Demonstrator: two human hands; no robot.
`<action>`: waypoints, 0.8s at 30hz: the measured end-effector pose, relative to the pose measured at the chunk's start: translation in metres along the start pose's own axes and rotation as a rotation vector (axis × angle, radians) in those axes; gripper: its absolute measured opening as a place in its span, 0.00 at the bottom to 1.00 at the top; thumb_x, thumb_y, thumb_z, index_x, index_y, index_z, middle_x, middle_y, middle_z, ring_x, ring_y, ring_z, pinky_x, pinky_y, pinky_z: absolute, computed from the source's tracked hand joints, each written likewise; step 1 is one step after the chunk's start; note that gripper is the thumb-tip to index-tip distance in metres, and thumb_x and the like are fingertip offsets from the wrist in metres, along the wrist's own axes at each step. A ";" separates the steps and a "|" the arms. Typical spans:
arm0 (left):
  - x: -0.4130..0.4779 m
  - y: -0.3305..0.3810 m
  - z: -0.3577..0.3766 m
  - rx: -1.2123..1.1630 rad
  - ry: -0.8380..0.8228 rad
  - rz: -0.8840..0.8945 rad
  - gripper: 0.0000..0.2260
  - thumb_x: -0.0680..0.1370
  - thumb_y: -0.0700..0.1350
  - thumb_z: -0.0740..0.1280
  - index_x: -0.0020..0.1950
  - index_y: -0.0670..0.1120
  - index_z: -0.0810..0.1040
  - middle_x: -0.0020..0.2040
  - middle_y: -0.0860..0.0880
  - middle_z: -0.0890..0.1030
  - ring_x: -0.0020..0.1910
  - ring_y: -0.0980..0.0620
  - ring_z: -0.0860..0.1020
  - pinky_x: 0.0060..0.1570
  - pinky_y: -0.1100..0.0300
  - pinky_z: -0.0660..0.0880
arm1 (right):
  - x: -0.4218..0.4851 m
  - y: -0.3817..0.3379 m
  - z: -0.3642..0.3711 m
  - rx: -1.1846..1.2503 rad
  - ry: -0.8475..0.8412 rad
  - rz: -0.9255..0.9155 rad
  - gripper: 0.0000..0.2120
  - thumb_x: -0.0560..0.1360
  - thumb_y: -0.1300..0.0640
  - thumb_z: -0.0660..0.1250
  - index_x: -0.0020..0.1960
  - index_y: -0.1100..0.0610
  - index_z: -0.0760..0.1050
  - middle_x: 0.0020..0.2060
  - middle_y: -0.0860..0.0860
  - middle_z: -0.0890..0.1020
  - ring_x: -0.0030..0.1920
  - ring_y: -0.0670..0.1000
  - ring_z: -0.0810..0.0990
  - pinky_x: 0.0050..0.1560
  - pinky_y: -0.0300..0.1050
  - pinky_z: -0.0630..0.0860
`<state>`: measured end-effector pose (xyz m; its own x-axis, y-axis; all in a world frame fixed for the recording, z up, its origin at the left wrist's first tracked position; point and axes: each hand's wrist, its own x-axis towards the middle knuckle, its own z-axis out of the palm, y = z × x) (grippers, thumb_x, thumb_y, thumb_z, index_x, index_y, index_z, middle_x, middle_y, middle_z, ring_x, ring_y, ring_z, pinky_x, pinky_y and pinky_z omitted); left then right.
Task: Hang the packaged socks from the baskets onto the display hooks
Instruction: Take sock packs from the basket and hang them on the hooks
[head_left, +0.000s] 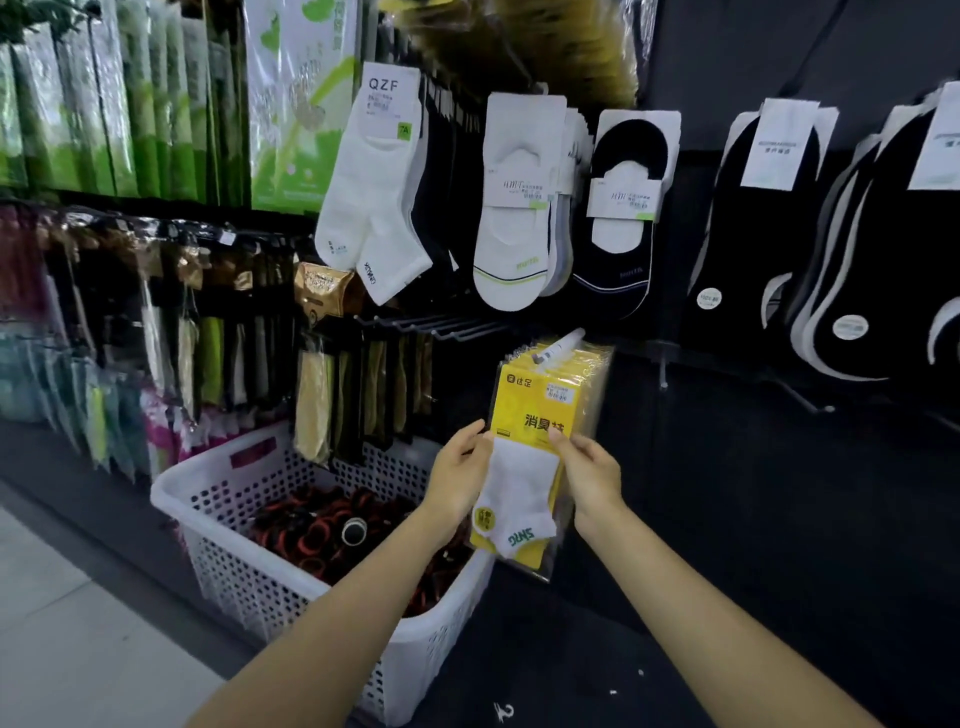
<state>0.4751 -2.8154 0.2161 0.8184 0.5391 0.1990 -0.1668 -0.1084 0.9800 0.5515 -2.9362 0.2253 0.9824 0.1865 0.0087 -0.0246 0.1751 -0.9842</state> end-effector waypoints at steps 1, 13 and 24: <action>-0.002 -0.005 -0.001 0.008 0.007 -0.011 0.19 0.81 0.46 0.61 0.72 0.44 0.67 0.51 0.58 0.77 0.46 0.66 0.74 0.39 0.79 0.71 | -0.001 0.006 -0.005 -0.015 0.005 0.021 0.09 0.74 0.56 0.71 0.52 0.59 0.78 0.52 0.57 0.82 0.55 0.56 0.81 0.60 0.54 0.76; -0.135 -0.163 -0.014 0.164 -0.083 -0.399 0.16 0.81 0.42 0.61 0.67 0.40 0.71 0.64 0.44 0.73 0.62 0.50 0.72 0.53 0.67 0.70 | -0.095 0.157 -0.130 -0.185 -0.187 0.439 0.15 0.75 0.61 0.70 0.60 0.55 0.72 0.52 0.54 0.81 0.54 0.54 0.81 0.57 0.48 0.77; -0.296 -0.292 -0.021 0.293 -0.169 -0.934 0.04 0.79 0.40 0.63 0.48 0.39 0.75 0.43 0.43 0.76 0.34 0.58 0.77 0.30 0.70 0.72 | -0.196 0.324 -0.196 -0.720 -0.486 0.767 0.14 0.74 0.61 0.71 0.57 0.62 0.73 0.49 0.56 0.79 0.42 0.43 0.78 0.37 0.25 0.71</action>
<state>0.2703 -2.9254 -0.1288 0.6232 0.3895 -0.6782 0.7090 0.0845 0.7001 0.3869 -3.1057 -0.1299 0.5764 0.3849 -0.7208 -0.3182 -0.7068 -0.6319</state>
